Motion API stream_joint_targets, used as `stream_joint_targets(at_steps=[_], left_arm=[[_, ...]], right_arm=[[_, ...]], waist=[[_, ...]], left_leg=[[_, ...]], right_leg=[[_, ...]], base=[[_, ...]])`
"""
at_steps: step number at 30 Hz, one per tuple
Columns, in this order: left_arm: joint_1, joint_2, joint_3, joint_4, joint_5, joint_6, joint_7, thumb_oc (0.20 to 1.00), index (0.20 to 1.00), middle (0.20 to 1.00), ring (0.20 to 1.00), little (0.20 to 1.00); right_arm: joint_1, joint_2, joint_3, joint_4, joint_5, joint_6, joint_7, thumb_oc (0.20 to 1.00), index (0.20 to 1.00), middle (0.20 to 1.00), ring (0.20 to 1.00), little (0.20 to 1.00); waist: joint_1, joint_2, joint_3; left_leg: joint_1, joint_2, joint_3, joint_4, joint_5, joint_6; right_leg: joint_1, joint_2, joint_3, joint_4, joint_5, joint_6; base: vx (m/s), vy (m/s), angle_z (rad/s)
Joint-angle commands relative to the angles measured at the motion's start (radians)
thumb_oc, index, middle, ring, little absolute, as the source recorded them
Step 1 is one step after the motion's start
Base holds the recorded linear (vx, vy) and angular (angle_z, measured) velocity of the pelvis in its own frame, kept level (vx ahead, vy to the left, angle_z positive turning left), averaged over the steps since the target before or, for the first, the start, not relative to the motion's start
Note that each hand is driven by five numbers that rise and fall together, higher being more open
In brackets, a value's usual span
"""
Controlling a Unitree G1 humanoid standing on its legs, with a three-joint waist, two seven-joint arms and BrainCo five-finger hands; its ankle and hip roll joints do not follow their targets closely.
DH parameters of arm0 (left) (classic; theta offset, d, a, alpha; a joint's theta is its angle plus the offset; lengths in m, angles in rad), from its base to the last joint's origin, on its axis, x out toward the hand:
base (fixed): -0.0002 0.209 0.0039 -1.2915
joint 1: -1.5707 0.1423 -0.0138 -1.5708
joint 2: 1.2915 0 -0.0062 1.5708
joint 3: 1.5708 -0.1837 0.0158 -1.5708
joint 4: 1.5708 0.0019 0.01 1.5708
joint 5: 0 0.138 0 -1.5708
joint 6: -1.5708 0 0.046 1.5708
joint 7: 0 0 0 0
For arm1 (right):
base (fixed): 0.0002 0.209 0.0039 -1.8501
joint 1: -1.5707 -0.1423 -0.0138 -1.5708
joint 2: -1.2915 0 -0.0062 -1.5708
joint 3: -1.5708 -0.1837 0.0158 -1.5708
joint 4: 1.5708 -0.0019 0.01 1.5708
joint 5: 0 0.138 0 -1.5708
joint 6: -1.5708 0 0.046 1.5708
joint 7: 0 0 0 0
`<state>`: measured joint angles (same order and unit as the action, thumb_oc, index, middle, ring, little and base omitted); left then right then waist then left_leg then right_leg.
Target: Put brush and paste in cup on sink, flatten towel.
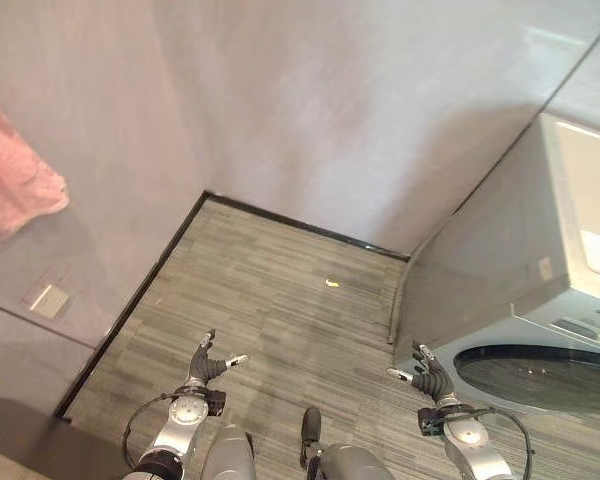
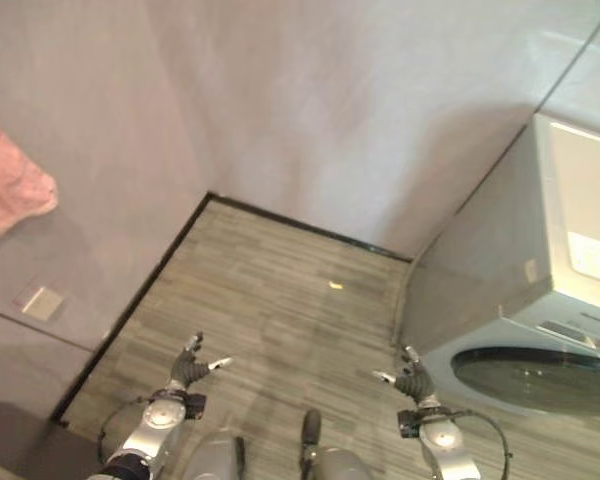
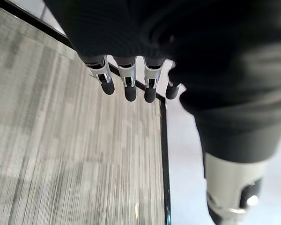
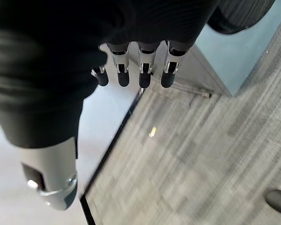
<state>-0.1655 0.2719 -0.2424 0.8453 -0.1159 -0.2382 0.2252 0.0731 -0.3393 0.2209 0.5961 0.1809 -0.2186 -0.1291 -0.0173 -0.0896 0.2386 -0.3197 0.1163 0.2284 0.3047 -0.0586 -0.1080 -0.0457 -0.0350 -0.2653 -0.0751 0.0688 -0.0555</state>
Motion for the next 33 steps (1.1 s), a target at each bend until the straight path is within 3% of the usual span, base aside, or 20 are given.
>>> stream_joint_targets(at_steps=[1, 3, 5, 9, 10, 11, 12, 13, 14, 15, 17, 18, 19, 20, 21, 23, 25, 26, 29, 33], left_arm=[[-0.011, 0.028, -0.010, -0.031, 0.028, -0.030, 0.021, 1.000, 1.000, 1.000, 1.000, 1.000], [-0.009, 0.028, -0.010, -0.030, 0.035, -0.028, 0.016, 1.000, 1.000, 1.000, 1.000, 1.000], [0.008, 0.031, -0.002, -0.041, 0.041, -0.025, 0.011, 1.000, 1.000, 1.000, 1.000, 1.000], [0.029, 0.047, 0.009, -0.071, 0.046, -0.027, 0.013, 1.000, 1.000, 1.000, 1.000, 1.000], [0.043, 0.059, 0.017, -0.092, 0.042, -0.028, 0.017, 1.000, 1.000, 1.000, 1.000, 1.000], [0.043, 0.060, 0.018, -0.092, 0.042, -0.028, 0.017, 1.000, 1.000, 1.000, 1.000, 1.000], [0.055, 0.074, 0.029, -0.116, 0.041, -0.023, 0.022, 1.000, 1.000, 1.000, 1.000, 1.000], [0.057, 0.086, 0.028, -0.122, 0.049, -0.019, 0.026, 1.000, 1.000, 1.000, 1.000, 1.000], [0.057, 0.086, 0.029, -0.122, 0.049, -0.019, 0.026, 1.000, 1.000, 1.000, 1.000, 1.000], [0.070, 0.099, 0.015, -0.165, 0.067, -0.015, 0.029, 1.000, 1.000, 1.000, 1.000, 1.000], [0.075, 0.103, 0.010, -0.174, 0.073, -0.020, 0.026, 1.000, 1.000, 1.000, 1.000, 1.000], [0.075, 0.105, 0.008, -0.174, 0.070, -0.026, 0.022, 1.000, 1.000, 1.000, 1.000, 1.000], [0.075, 0.104, 0.008, -0.174, 0.070, -0.026, 0.022, 1.000, 1.000, 1.000, 1.000, 1.000], [0.077, 0.095, -0.008, -0.150, 0.076, -0.030, 0.016, 1.000, 1.000, 1.000, 1.000, 1.000], [0.075, 0.091, -0.015, -0.139, 0.090, -0.030, 0.013, 1.000, 1.000, 1.000, 1.000, 1.000], [0.076, 0.086, -0.018, -0.137, 0.095, -0.031, 0.007, 1.000, 1.000, 1.000, 1.000, 1.000], [0.071, 0.078, -0.028, -0.124, 0.104, -0.032, 0.000, 1.000, 1.000, 1.000, 1.000, 1.000], [0.070, 0.072, -0.032, -0.120, 0.106, -0.033, 0.000, 1.000, 1.000, 1.000, 1.000, 1.000], [0.080, 0.063, -0.031, -0.118, 0.097, -0.035, -0.001, 1.000, 1.000, 1.000, 1.000, 1.000], [0.094, 0.052, -0.015, -0.098, 0.071, -0.031, 0.005, 1.000, 1.000, 1.000, 1.000, 1.000]], right_arm=[[0.042, -0.026, -0.006, -0.106, -0.020, -0.037, -0.008, 1.000, 1.000, 1.000, 1.000, 1.000], [0.047, -0.028, -0.004, -0.111, -0.028, -0.035, -0.003, 1.000, 1.000, 1.000, 1.000, 1.000], [0.027, -0.019, 0.015, -0.108, -0.053, -0.024, 0.010, 1.000, 1.000, 1.000, 1.000, 1.000], [0.006, 0.003, 0.020, -0.102, -0.045, -0.018, 0.014, 1.000, 1.000, 1.000, 1.000, 1.000], [0.004, 0.026, 0.017, -0.093, -0.027, -0.018, 0.020, 1.000, 1.000, 1.000, 1.000, 1.000], [0.004, 0.026, 0.017, -0.093, -0.027, -0.018, 0.020, 1.000, 1.000, 1.000, 1.000, 1.000], [-0.013, 0.039, 0.034, -0.087, -0.024, -0.015, 0.029, 1.000, 1.000, 1.000, 1.000, 1.000], [-0.032, 0.047, 0.053, -0.081, -0.038, -0.011, 0.032, 1.000, 1.000, 1.000, 1.000, 1.000], [-0.032, 0.047, 0.053, -0.081, -0.038, -0.011, 0.032, 1.000, 1.000, 1.000, 1.000, 1.000], [-0.032, 0.035, 0.056, -0.113, -0.039, -0.015, 0.030, 1.000, 1.000, 1.000, 1.000, 1.000], [-0.028, 0.038, 0.055, -0.120, -0.031, -0.017, 0.036, 1.000, 1.000, 1.000, 1.000, 1.000], [-0.027, 0.037, 0.061, -0.134, -0.016, -0.024, 0.041, 1.000, 1.000, 1.000, 1.000, 1.000], [-0.027, 0.037, 0.061, -0.134, -0.016, -0.024, 0.041, 1.000, 1.000, 1.000, 1.000, 1.000], [-0.019, 0.025, 0.066, -0.145, -0.015, -0.025, 0.050, 1.000, 1.000, 1.000, 1.000, 1.000], [-0.008, 0.013, 0.064, -0.146, -0.019, -0.028, 0.053, 1.000, 1.000, 1.000, 1.000, 1.000], [0.002, 0.008, 0.062, -0.150, -0.021, -0.024, 0.058, 1.000, 1.000, 1.000, 1.000, 1.000], [0.020, 0.004, 0.053, -0.150, -0.018, -0.024, 0.057, 1.000, 1.000, 1.000, 1.000, 1.000], [0.023, 0.000, 0.053, -0.144, -0.024, -0.021, 0.066, 1.000, 1.000, 1.000, 1.000, 1.000], [0.021, -0.001, 0.061, -0.133, -0.037, -0.018, 0.068, 1.000, 1.000, 1.000, 1.000, 1.000], [-0.007, -0.020, 0.054, -0.119, -0.022, -0.020, 0.069, 1.000, 1.000, 1.000, 1.000, 1.000]], waist=[[0.009, 0.019, -0.014], [0.002, 0.015, -0.022], [0.015, 0.036, -0.045], [0.031, 0.017, -0.074], [0.041, 0.001, -0.079], [0.042, 0.000, -0.080], [0.058, -0.012, -0.068], [0.064, -0.005, -0.052], [0.064, -0.006, -0.052], [0.050, 0.019, -0.043], [0.041, 0.026, -0.041], [0.034, 0.033, -0.042], [0.034, 0.033, -0.042], [0.010, 0.037, -0.038], [-0.005, 0.037, -0.038], [-0.007, 0.035, -0.040], [-0.026, 0.033, -0.049], [-0.032, 0.028, -0.053], [-0.029, 0.019, -0.061], [-0.013, 0.020, -0.078]], left_leg=[[0.016, 0.001, 0.053, -0.217, 0.200, 0.022], [0.033, 0.009, 0.103, -0.314, 0.215, 0.013], [0.068, 0.013, 0.130, -0.334, 0.269, 0.030], [0.067, -0.022, 0.131, -0.257, 0.217, 0.057], [0.086, -0.046, 0.126, -0.237, 0.171, 0.087], [0.085, -0.047, 0.128, -0.236, 0.170, 0.088], [0.126, -0.081, 0.127, -0.229, 0.120, 0.127], [0.182, -0.100, 0.118, -0.247, 0.097, 0.156], [0.183, -0.101, 0.119, -0.248, 0.097, 0.157], [0.210, -0.097, 0.060, -0.265, 0.088, 0.164], [0.229, -0.106, 0.037, -0.270, 0.084, 0.166], [0.249, -0.124, -0.005, -0.281, 0.077, 0.159], [0.248, -0.123, -0.005, -0.281, 0.077, 0.159], [0.276, -0.143, -0.082, -0.279, 0.064, 0.150], [0.286, -0.157, -0.124, -0.271, 0.048, 0.143], [0.294, -0.164, -0.145, -0.269, 0.040, 0.138], [0.303, -0.178, -0.203, -0.278, 0.030, 0.131], [0.321, -0.190, -0.274, -0.272, 0.015, 0.121], [0.325, -0.200, -0.324, -0.261, 0.005, 0.115], [0.305, -0.189, -0.336, -0.213, 0.006, 0.082]], right_leg=[[0.073, -0.015, 0.019, 0.126, -0.144, 0.157], [0.116, -0.030, 0.004, 0.136, -0.178, 0.173], [0.148, -0.027, -0.019, 0.159, -0.199, 0.179], [0.178, -0.075, -0.012, 0.203, -0.215, 0.193], [0.141, -0.116, 0.001, 0.325, -0.159, 0.213], [0.138, -0.117, 0.002, 0.328, -0.161, 0.214], [0.073, -0.173, 0.010, 0.499, -0.015, 0.244], [0.031, -0.208, -0.014, 0.637, 0.074, 0.251], [0.031, -0.209, -0.014, 0.638, 0.073, 0.252], [-0.079, -0.120, 0.054, 0.717, 0.044, 0.242], [-0.101, -0.127, 0.050, 0.687, 0.041, 0.244], [-0.109, -0.128, 0.029, 0.581, 0.001, 0.226], [-0.109, -0.128, 0.029, 0.580, 0.002, 0.226], [-0.162, -0.053, 0.130, 0.468, -0.060, 0.215], [-0.171, -0.021, 0.201, 0.371, -0.072, 0.210], [-0.157, -0.023, 0.201, 0.325, -0.066, 0.211], [-0.171, 0.000, 0.270, 0.249, -0.050, 0.211], [-0.187, 0.010, 0.315, 0.230, -0.030, 0.218], [-0.144, -0.005, 0.288, 0.201, -0.022, 0.209], [-0.090, -0.019, 0.220, 0.137, -0.025, 0.194]], base=[[0.43, 0.100, 0.40], [0.44, 0.123, 0.44], [0.40, 0.182, 0.43], [0.41, 0.217, 0.08], [0.19, 0.150, 0.24], [0.34, 0.330, 0.18], [0.35, 0.356, 0.06], [0.35, 0.355, 0.03], [0.38, 0.207, 0.23], [0.19, 0.034, 0.39], [0.30, 0.052, 0.98], [0.29, 0.036, 1.13], [0.43, -0.051, 1.15], [0.39, -0.107, 0.84], [0.39, -0.107, 0.85], [0.19, -0.050, 1.31], [0.34, -0.141, 1.52], [0.39, -0.190, 1.26], [0.27, -0.192, 1.52], [0.19, -0.151, 0.47]])
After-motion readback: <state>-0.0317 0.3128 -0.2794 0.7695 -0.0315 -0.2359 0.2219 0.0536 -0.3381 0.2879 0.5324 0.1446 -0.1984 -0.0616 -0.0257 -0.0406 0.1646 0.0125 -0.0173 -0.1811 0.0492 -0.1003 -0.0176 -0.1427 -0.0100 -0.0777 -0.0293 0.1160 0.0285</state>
